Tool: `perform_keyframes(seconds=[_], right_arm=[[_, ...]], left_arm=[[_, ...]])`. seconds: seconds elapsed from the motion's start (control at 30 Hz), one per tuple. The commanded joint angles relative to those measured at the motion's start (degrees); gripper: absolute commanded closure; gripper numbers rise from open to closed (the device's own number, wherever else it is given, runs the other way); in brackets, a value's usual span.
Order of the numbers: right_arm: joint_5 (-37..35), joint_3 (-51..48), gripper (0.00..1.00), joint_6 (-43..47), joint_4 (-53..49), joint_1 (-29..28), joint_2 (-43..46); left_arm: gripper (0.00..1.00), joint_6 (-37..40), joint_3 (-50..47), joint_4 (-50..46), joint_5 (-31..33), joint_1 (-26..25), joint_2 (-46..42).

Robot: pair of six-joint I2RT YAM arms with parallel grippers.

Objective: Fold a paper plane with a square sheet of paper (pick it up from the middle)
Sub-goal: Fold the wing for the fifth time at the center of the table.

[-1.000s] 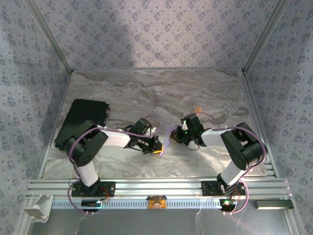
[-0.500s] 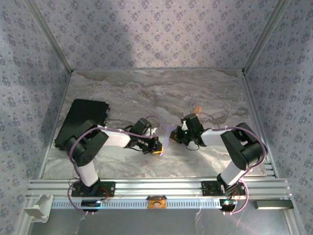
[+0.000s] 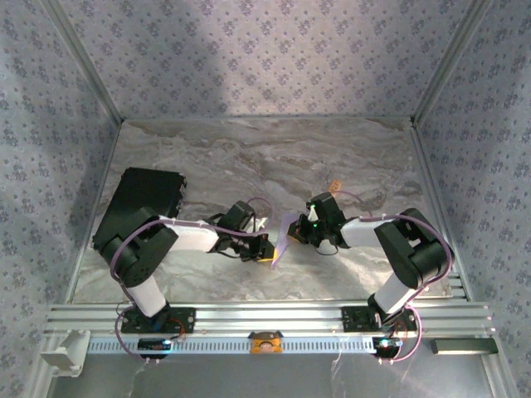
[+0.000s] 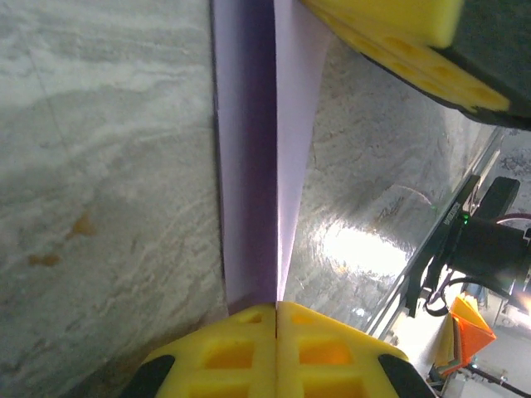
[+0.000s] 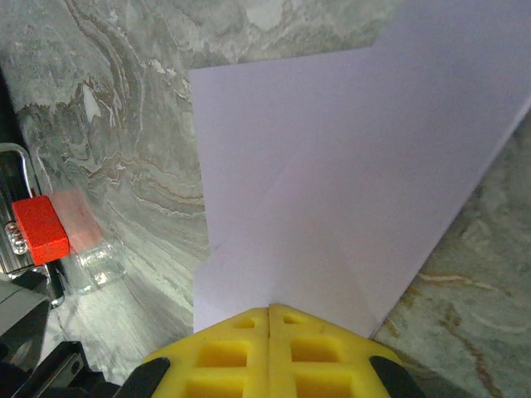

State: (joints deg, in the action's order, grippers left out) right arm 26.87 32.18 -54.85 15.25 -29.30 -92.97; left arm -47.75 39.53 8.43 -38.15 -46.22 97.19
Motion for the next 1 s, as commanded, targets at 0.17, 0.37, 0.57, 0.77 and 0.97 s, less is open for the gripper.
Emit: perform_keyframes(seconds=[0.17, 0.37, 0.57, 0.77, 0.97], right_arm=[[-6.57, -1.07, 0.98, 0.71, -8.46, 0.21, -1.64], [-6.83, -1.09, 0.98, 0.73, -8.57, 0.21, -1.86], [-6.85, -1.03, 0.98, 0.80, -8.61, 0.21, -2.04], [-6.74, -0.86, 0.98, 0.97, -8.76, 0.30, -2.13], [-6.70, -0.73, 0.98, 1.52, -9.31, 0.49, -1.87]], left_arm=[[0.96, 2.61, -1.01, -5.48, -5.34, -1.75, 0.78], [0.99, 2.84, 0.02, -6.45, -5.69, -2.80, 3.61], [1.00, 3.54, 0.10, -9.30, -4.64, -3.18, 5.20], [1.00, 4.66, 0.08, -12.91, -2.92, -3.34, 5.03], [1.00, 4.75, -0.61, -13.96, -2.56, -4.09, 4.77]])
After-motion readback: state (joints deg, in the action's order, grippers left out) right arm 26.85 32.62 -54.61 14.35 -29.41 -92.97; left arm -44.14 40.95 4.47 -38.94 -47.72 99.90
